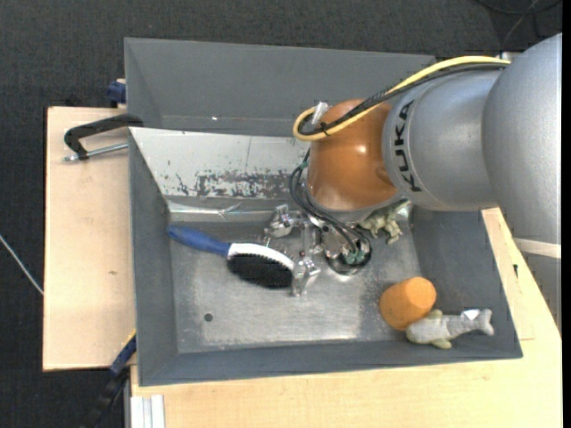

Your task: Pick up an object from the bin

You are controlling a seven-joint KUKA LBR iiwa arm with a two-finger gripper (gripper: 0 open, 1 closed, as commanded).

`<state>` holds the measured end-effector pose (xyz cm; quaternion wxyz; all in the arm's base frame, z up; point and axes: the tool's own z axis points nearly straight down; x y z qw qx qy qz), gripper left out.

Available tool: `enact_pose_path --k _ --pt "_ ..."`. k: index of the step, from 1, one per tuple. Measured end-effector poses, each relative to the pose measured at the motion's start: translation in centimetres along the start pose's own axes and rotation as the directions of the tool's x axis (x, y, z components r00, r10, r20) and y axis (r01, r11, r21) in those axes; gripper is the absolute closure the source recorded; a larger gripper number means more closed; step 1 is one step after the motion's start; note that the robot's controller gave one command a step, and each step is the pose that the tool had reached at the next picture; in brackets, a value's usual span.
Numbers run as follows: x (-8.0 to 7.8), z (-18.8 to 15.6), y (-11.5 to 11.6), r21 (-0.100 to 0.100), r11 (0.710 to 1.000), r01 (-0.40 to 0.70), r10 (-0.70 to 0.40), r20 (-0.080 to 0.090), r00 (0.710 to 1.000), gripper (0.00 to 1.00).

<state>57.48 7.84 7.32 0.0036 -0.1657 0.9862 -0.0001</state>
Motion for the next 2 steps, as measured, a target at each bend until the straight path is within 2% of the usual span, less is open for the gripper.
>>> enact_pose_path --k 1,2 --pt "0.1 -0.2 -0.6 0.008 1.0 -0.004 0.004 -0.006 1.0 1.0" --pt "-1.6 -18.5 -1.9 0.002 0.999 0.032 -0.032 0.008 0.999 1.0"
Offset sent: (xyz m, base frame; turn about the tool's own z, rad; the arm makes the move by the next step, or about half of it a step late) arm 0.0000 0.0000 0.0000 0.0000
